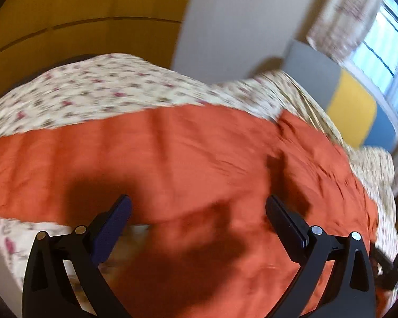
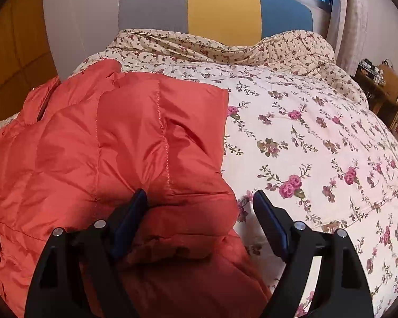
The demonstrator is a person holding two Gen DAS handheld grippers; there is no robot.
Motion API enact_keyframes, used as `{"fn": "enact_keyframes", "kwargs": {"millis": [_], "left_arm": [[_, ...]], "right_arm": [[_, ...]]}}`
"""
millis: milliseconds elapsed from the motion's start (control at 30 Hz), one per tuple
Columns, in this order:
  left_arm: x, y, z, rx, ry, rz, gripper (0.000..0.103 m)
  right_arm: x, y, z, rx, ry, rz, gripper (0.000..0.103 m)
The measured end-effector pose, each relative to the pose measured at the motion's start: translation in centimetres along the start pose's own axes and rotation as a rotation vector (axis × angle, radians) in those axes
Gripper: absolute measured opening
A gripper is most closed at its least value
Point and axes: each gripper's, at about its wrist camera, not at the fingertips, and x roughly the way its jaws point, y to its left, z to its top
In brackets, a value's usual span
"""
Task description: Fold large clothes
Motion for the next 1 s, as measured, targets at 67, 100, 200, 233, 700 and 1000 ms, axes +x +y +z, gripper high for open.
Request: {"fn": "enact_keyframes", "kwargs": {"millis": [67,100,200,233,700,1000], "left_arm": [[-0.5,2.7,0.2,-0.066,-0.004,0.034,0.100],[-0.7,3.9,0.2,-0.098,0.001,0.050,0.100],[-1.3,7.5,-0.3,-0.198,0.014,0.077,0.100],[-1.5,8.6,-0.4,-0.238,0.019,0.086,0.100],[-4.7,17.3,-3.6,-0.544,-0.044,0.077,0.087],[-4.1,21.6,-2.3,-0.794,-0.113,0.033,0.086]], "right_arm": [[0.1,0.0,0.1,-0.003,-0.001,-0.003,0.082],[0.1,0.0,0.1,-0.006,-0.001,-0.006,0.082],[0.1,0.2,0.1,-0.015,-0.005,-0.018,0.082],[0.1,0.3,0.1,-0.021,-0.008,-0.025,0.082],[0.1,0.4,0.0,-0.032,-0.011,-0.037,0.082],[0.1,0.5,0.0,-0.034,-0.013,-0.039,0.082]]}}
